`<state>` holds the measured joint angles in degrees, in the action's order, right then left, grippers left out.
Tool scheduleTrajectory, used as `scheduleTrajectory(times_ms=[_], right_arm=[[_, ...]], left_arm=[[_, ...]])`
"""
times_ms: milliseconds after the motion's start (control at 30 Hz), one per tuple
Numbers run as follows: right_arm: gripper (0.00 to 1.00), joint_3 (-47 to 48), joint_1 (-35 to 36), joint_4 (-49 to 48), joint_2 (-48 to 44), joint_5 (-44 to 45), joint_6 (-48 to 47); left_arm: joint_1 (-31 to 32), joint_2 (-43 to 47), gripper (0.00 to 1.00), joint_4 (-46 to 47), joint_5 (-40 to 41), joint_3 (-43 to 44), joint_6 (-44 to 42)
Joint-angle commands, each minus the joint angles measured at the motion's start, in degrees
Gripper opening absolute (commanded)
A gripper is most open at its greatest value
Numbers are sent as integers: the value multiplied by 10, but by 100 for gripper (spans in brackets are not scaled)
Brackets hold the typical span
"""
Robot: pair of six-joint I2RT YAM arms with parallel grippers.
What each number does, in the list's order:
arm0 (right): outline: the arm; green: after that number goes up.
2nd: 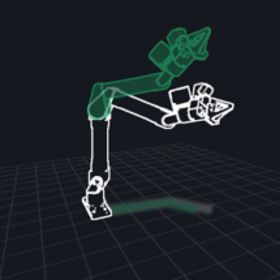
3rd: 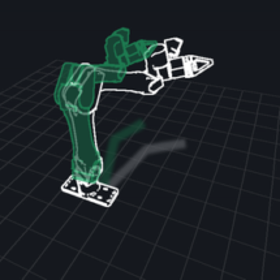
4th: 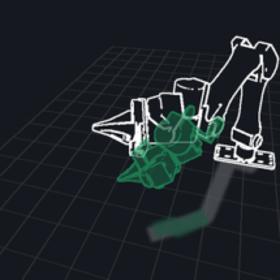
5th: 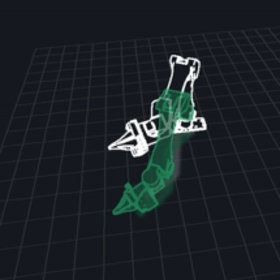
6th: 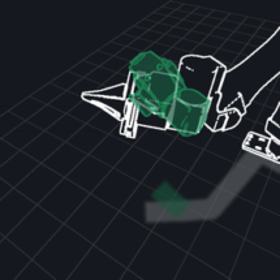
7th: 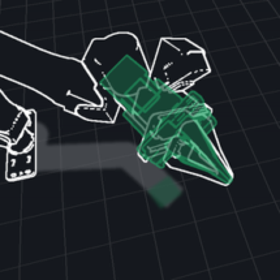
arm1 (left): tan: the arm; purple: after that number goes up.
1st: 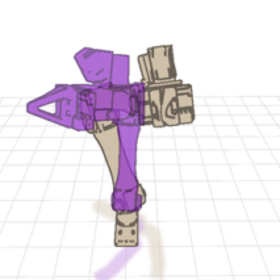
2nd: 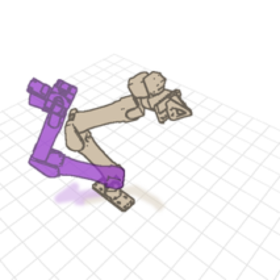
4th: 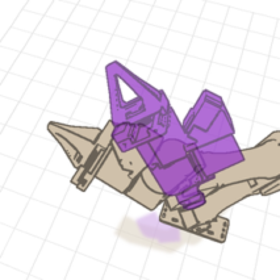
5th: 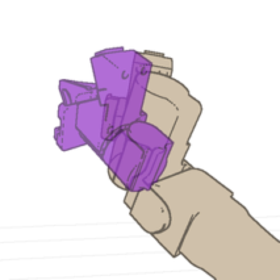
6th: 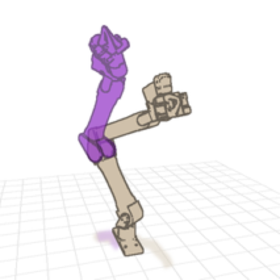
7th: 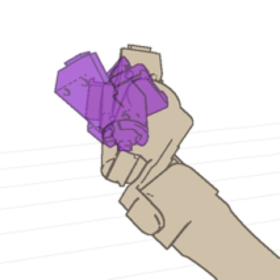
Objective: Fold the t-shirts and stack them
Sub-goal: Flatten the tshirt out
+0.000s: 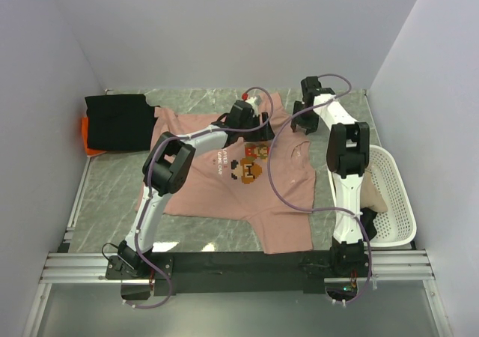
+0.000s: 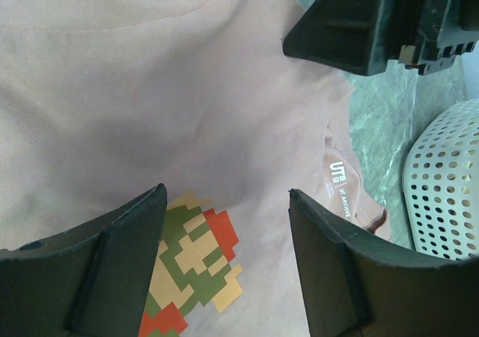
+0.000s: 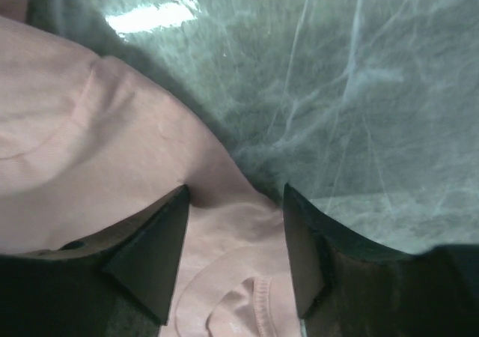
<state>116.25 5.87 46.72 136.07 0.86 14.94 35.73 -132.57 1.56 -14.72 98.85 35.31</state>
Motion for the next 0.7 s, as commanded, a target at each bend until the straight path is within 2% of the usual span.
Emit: scheduleTrajectory(times_ms=[0,133,233,267,333,367,667], right_arm=[[59,28,3,26,11,-7,-16],[51,43,4,36,24,-33,-23],[33,45,4,38,24,-31,-25],[19,44,4,35,24,-31,-24],[2,45,4,32,19,-25,-23],[0,47,3,29,18,-21,-21],[0,95,-23,24,12,35,-11]], left_arm=[[2,39,72,6,0,9,-11],[2,48,72,6,2,-1,-14],[2,58,72,3,7,-9,-20],[2,65,72,0,12,-12,-24],[2,73,72,-2,14,-23,-29],[2,84,72,-3,20,-29,-31],[0,179,73,5,51,-127,-53]])
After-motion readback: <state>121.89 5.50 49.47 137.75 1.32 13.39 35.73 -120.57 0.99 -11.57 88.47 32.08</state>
